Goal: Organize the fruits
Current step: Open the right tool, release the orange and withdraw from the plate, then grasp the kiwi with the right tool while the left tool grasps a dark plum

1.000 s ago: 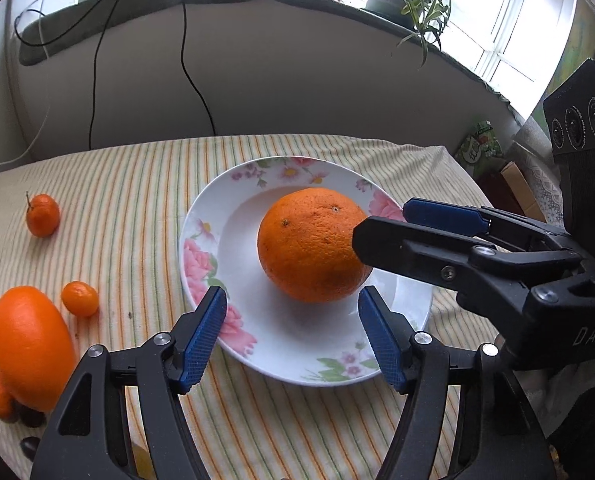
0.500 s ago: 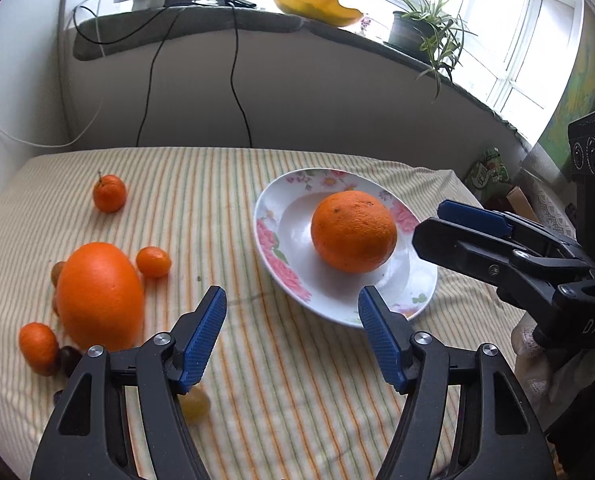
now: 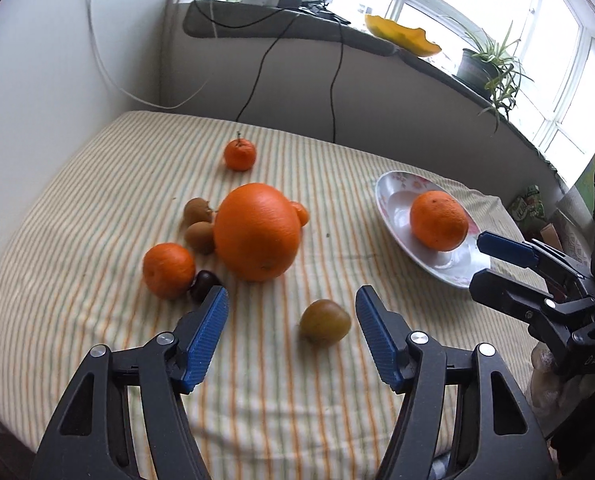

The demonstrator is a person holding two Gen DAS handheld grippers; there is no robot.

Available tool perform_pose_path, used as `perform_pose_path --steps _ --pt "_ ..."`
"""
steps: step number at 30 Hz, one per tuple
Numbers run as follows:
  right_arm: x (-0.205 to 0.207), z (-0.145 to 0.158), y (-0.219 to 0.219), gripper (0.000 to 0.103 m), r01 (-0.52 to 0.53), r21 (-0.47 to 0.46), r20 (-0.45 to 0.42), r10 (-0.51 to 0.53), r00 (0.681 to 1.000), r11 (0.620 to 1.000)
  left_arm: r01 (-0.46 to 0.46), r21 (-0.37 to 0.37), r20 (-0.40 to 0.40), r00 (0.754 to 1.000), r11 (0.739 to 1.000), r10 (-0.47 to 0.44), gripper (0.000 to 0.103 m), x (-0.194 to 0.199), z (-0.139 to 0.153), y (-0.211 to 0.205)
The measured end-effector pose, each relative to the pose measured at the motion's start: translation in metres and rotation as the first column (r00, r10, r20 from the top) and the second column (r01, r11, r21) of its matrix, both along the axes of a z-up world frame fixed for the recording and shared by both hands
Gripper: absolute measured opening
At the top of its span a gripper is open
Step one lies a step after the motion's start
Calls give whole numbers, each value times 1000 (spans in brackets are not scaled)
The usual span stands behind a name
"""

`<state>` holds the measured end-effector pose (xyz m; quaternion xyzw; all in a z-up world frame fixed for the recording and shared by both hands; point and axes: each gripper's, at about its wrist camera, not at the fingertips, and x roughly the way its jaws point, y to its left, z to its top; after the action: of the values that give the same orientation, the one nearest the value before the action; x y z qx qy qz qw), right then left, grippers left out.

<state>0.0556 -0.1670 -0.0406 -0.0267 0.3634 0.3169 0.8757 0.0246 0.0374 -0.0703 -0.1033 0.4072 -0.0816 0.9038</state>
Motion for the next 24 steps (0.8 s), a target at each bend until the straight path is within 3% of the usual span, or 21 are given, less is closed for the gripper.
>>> perform_pose_path --steps 9,15,24 --pt "-6 -23 43 64 -120 -47 -58 118 991 992 -86 -17 -60 995 996 85 50 -15 -22 36" --pt "-1 -40 66 55 -165 -67 -100 158 982 984 -101 -27 -80 992 995 99 48 -13 -30 43" --pt "6 -59 91 50 -193 -111 -126 179 976 975 -104 -30 -95 990 994 101 41 -3 -38 47"
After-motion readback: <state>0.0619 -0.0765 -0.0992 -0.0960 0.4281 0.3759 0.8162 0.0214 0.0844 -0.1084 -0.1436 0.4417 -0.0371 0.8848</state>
